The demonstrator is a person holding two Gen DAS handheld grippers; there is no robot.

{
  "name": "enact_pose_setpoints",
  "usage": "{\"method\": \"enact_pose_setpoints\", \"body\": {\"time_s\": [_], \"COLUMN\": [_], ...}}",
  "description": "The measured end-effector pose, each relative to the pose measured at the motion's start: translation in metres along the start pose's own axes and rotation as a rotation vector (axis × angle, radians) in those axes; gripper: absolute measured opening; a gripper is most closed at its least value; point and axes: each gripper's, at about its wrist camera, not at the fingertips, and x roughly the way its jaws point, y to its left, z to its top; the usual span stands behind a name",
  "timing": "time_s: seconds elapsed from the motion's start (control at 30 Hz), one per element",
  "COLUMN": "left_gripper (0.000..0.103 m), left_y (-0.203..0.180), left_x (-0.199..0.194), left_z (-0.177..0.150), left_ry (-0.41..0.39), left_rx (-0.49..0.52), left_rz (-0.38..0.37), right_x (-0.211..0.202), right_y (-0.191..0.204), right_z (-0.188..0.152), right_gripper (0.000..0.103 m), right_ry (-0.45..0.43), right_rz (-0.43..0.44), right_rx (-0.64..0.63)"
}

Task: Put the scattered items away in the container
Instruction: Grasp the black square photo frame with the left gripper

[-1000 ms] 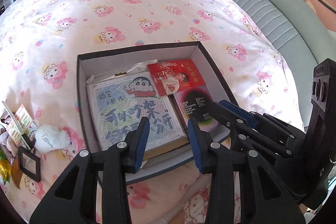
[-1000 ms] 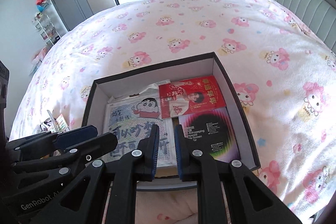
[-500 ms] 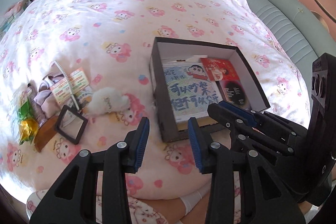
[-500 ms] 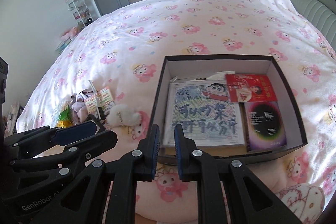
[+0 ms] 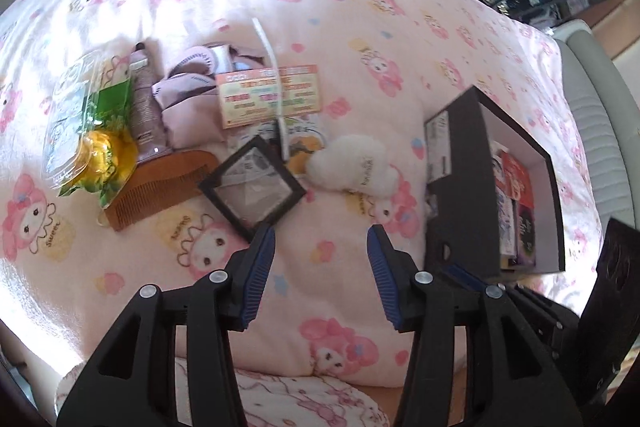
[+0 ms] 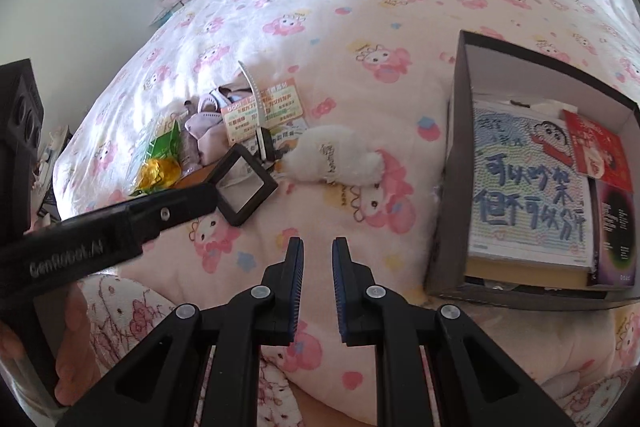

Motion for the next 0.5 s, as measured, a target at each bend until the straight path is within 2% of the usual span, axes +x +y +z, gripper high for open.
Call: {"method": "enact_pose_setpoints", "body": {"time_s": [0.2, 0.3, 0.4, 0.43, 0.5], "left_gripper": [0.049, 0.049, 0.049, 0.049, 0.049], "left_y": [0.044, 0.059, 0.068, 0.069, 0.072], "left_x": [0.043, 0.053, 0.056, 0.059, 0.07], "left_z": [0.029, 0.038, 0.041, 0.042, 0.041], "left_ry": [0.032, 0.021, -0.034, -0.032, 0.011], "left_rx": [-0.14, -0.195, -0.21, -0.212, -0.227], "left_rz": [0.034, 0.005, 0.08, 0.089, 0.057], "right_x": [0.042, 0.064, 0.086, 0.092, 0.104], "right_y": [0.015, 0.021, 0.026, 0.026, 0.026], "right_z": [0.009, 0.017, 0.024, 0.026, 0.03], "right_gripper": [0.012, 0.012, 0.012, 0.012, 0.012], "right_ry": [0.081, 0.112, 0.141, 0.149, 0.172], "right_rz": [0.067, 0.103, 0.094, 0.099, 0.131], "right_rx": [-0.026, -0.021, -0.022, -0.017, 0.009]}}
